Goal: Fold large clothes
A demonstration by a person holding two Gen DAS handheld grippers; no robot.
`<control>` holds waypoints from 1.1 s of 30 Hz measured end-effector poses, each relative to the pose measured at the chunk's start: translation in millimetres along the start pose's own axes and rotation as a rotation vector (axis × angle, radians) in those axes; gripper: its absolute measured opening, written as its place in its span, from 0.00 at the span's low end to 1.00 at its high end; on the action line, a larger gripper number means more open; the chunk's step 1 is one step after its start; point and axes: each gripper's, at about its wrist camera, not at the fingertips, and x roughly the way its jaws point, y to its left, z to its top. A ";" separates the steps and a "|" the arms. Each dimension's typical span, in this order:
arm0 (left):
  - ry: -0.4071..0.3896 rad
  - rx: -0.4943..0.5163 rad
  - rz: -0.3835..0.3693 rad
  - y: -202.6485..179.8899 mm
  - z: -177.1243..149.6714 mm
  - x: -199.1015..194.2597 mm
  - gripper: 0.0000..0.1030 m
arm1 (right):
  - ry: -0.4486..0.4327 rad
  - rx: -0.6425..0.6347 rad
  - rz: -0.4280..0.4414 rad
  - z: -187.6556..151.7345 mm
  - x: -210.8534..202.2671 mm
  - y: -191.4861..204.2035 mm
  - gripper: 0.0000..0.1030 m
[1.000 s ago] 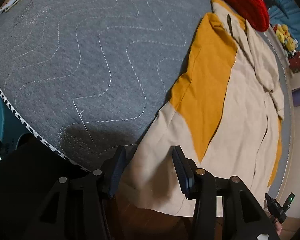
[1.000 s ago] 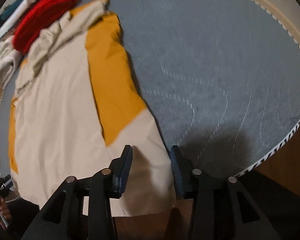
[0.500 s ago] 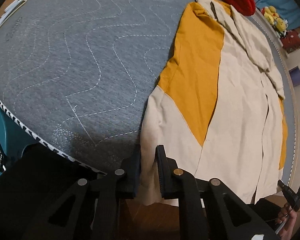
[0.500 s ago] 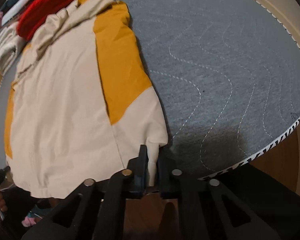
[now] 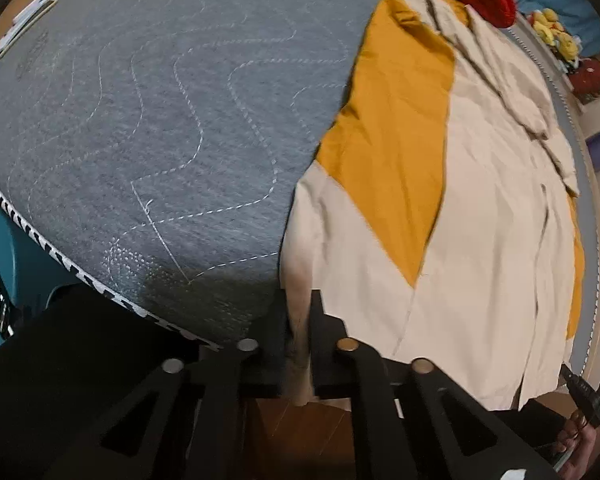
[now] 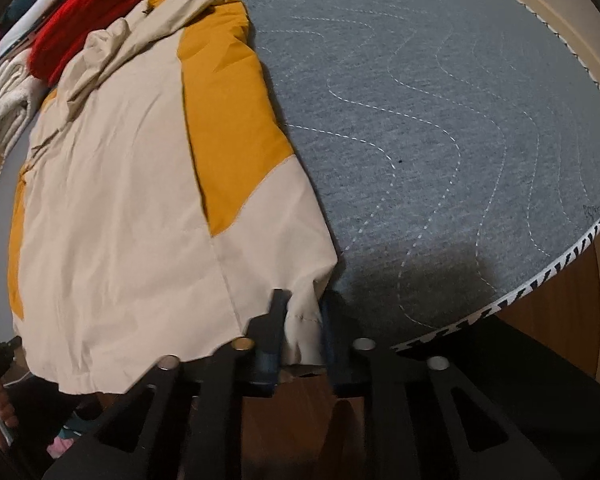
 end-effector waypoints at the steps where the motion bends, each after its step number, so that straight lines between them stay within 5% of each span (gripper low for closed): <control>1: -0.017 0.009 -0.009 -1.7 -1.0 -5.5 0.03 | -0.007 -0.002 0.005 0.8 -1.1 -0.6 0.08; 16: -0.192 0.186 -0.221 -27.4 -14.3 -150.6 0.01 | -0.279 -0.019 0.234 -4.7 -152.1 12.2 0.04; 24: -0.192 0.213 -0.288 -6.1 -45.9 -208.5 0.01 | -0.348 -0.016 0.275 -34.1 -241.0 6.7 0.04; 30: -0.142 0.230 -0.356 13.0 -78.4 -250.3 0.01 | -0.395 -0.017 0.285 -88.7 -293.0 -20.0 0.03; 33: -0.142 0.214 -0.382 12.3 -67.2 -261.9 0.01 | -0.424 0.000 0.266 -102.5 -311.9 -32.2 0.03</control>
